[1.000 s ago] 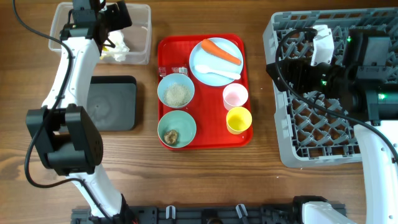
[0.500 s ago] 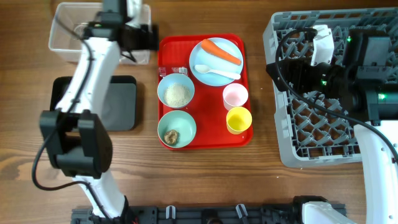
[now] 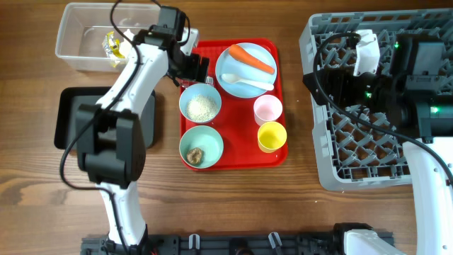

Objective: Sort waste into correct bins and load items into the dishwasher rack
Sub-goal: 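Grasp the red wrapper on the red tray with the left gripper, then drop the red wrapper into the clear bin with the left gripper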

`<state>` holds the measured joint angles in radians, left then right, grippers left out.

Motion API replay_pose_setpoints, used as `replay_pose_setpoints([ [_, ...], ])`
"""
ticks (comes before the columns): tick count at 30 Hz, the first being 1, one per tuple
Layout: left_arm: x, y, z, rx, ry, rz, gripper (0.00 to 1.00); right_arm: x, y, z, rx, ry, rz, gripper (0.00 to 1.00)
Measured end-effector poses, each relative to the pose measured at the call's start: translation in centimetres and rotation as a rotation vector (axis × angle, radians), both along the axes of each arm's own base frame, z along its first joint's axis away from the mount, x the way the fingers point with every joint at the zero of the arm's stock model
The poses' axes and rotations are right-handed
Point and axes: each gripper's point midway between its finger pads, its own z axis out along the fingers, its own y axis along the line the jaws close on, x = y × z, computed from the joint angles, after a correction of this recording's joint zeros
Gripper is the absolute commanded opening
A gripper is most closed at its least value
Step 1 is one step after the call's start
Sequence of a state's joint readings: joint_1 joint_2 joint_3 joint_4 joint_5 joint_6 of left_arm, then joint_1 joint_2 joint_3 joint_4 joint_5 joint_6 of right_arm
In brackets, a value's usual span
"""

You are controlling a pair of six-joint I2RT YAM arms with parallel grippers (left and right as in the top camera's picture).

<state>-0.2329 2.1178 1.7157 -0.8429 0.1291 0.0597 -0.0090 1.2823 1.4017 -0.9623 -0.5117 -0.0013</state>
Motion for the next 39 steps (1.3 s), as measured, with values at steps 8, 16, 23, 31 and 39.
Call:
replay_pose_setpoints([
  [8,-0.4,0.1,-3.8,0.018,0.076,0.0,0.79,0.0,0.0,0.0,0.0,0.002,0.0,0.91],
  [16,0.1,0.0,-3.8,0.017,0.056,-0.008,0.49,0.0,0.0,0.0,-0.001,0.003,-0.001,0.91],
  [23,0.1,0.0,-3.8,0.015,0.055,-0.004,0.1,0.0,-0.1,-0.1,-0.005,0.002,-0.005,0.91],
  [31,0.4,-0.1,-3.7,0.011,0.045,0.003,0.04,0.0,-0.2,-0.1,-0.009,0.002,-0.008,0.91],
  [39,3.8,-0.9,1.7,-0.026,-0.081,0.02,0.04,0.0,-0.2,-0.1,-0.012,0.002,-0.01,0.91],
])
